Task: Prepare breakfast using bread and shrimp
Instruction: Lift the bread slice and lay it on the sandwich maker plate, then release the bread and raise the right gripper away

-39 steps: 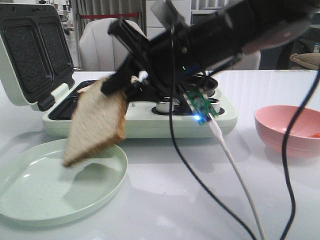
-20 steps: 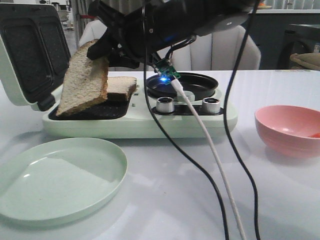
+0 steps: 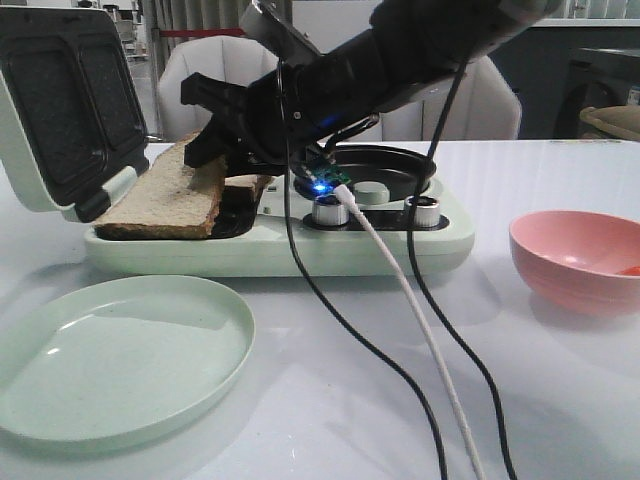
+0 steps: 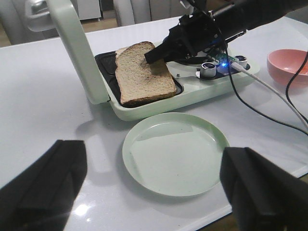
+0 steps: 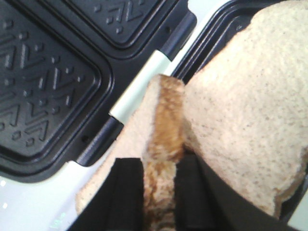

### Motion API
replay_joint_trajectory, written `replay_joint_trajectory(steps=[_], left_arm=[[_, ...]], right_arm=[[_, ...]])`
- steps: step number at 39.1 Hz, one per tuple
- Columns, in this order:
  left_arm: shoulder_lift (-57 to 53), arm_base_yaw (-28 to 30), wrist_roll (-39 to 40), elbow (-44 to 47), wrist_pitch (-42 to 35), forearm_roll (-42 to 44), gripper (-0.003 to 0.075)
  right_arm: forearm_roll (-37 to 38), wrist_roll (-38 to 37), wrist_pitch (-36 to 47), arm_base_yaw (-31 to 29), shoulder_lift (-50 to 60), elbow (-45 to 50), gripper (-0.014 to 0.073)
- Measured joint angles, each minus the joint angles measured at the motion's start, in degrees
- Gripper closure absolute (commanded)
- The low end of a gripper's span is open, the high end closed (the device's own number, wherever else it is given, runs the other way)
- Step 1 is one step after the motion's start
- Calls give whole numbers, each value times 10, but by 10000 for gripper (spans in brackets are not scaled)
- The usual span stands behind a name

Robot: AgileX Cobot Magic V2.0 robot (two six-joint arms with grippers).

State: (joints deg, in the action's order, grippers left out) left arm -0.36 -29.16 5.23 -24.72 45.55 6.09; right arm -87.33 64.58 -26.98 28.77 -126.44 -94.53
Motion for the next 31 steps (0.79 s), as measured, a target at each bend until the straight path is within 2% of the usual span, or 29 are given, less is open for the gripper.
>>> replay_joint_trajectory(steps=[6,9,19,25,31], left_arm=[[0,0,0,0,0,0,102],[0,0,0,0,0,0,102],[0,0,0,0,0,0,102],[0,0,0,0,0,0,102],[0,0,0,0,0,0,102]], right_arm=[[20,0,-2,0,11,0,69],[24,0,-5,0,24,0,25],[80,-30,2,-19,78,0,22],[205,-129,-2,-46,119,0,22],[432,-281,-54,-64,181,0,22]])
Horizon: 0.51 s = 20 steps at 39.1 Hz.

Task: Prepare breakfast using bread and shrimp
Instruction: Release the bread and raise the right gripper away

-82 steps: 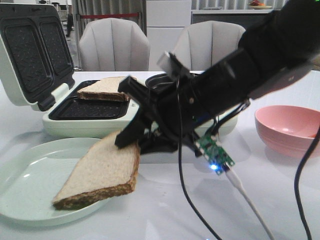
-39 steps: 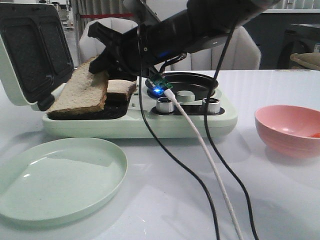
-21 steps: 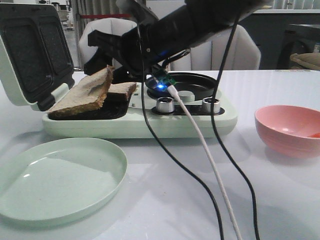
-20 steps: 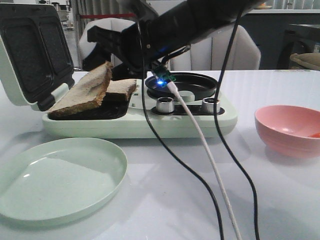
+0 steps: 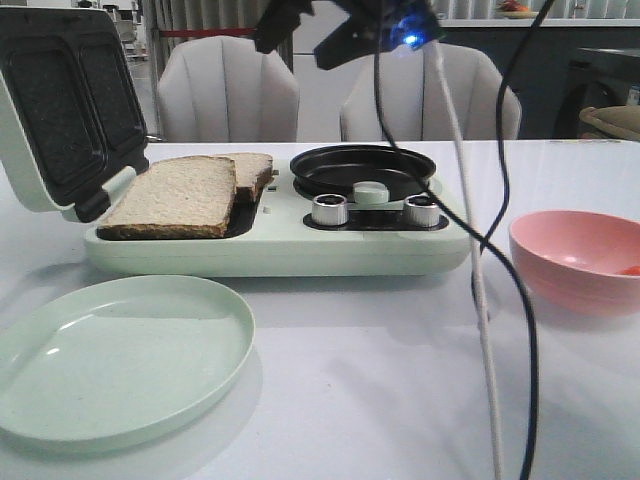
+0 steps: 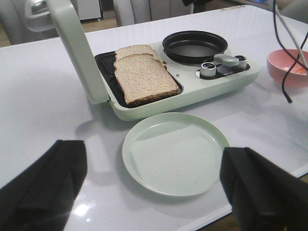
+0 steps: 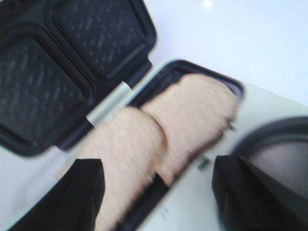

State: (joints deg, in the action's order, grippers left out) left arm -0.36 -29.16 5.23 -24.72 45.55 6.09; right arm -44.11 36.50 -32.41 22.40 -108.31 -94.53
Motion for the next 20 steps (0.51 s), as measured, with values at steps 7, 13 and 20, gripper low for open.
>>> replay_joint_trajectory(steps=[7,13,20], left_arm=[[0,0,0,0,0,0,102],[0,0,0,0,0,0,102],[0,0,0,0,0,0,102]], right_arm=[[302,-221,-93,-1,80,0,22],[478,-336,-139,-4,144,18,22],[531,-407,-120,-14,232,96,22]])
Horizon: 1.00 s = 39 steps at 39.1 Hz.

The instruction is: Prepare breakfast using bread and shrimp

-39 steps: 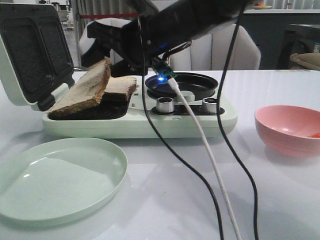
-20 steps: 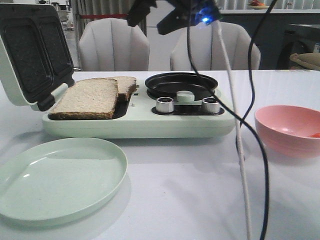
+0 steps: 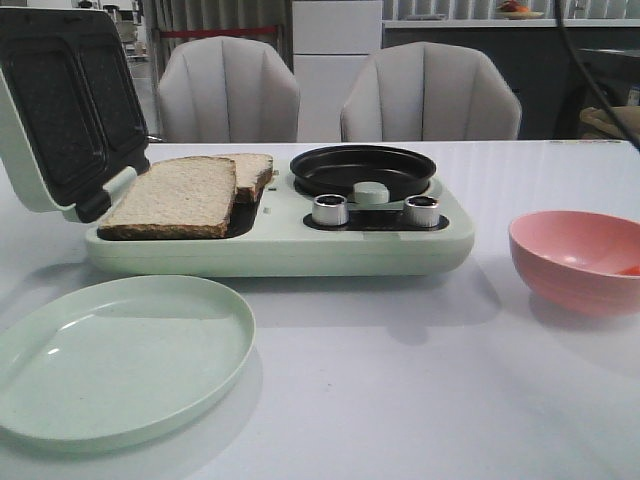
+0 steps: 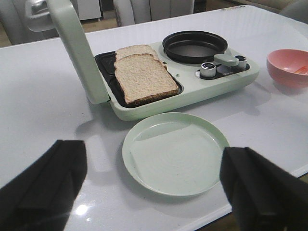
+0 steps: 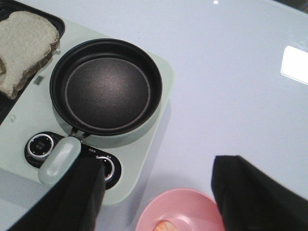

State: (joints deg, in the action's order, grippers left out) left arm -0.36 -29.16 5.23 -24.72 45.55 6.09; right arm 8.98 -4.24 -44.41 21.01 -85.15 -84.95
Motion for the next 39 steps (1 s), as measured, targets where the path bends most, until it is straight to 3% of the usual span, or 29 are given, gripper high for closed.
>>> replay_joint_trajectory(steps=[9,23,39], left_arm=[[0,0,0,0,-4,0,102],[0,0,0,0,-17,0,102],[0,0,0,0,-19,0,102]], right_arm=[[-3,-12,53,-2,139,150,22],[-65,-12,212,-2,415,430,22],[-70,-12,248,-2,763,632,22]])
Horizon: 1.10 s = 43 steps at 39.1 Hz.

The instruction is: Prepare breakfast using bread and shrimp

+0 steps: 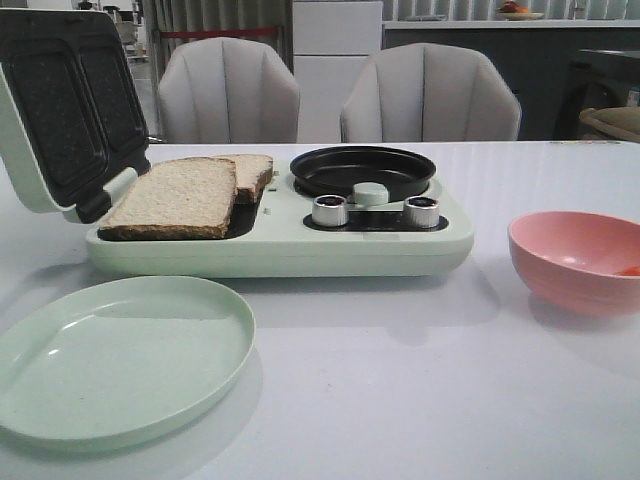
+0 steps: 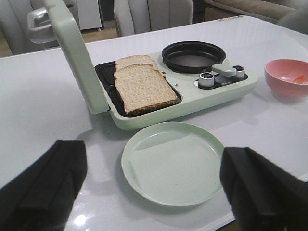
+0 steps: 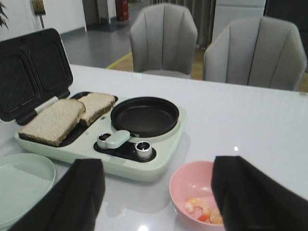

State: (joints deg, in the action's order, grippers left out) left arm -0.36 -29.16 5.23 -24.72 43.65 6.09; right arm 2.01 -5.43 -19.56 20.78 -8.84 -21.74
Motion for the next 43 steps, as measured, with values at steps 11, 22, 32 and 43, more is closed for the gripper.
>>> replay_joint_trajectory(steps=[11,22,32,43], left_arm=[[0,0,0,0,-4,0,102],[0,0,0,0,-6,0,102],[0,0,0,0,-10,-38,102],[99,0,37,-61,-41,-61,102]], right_arm=[[0,0,1,0,95,84,22],[0,0,1,0,95,98,22],[0,0,1,0,95,99,22],[0,0,1,0,95,99,22]])
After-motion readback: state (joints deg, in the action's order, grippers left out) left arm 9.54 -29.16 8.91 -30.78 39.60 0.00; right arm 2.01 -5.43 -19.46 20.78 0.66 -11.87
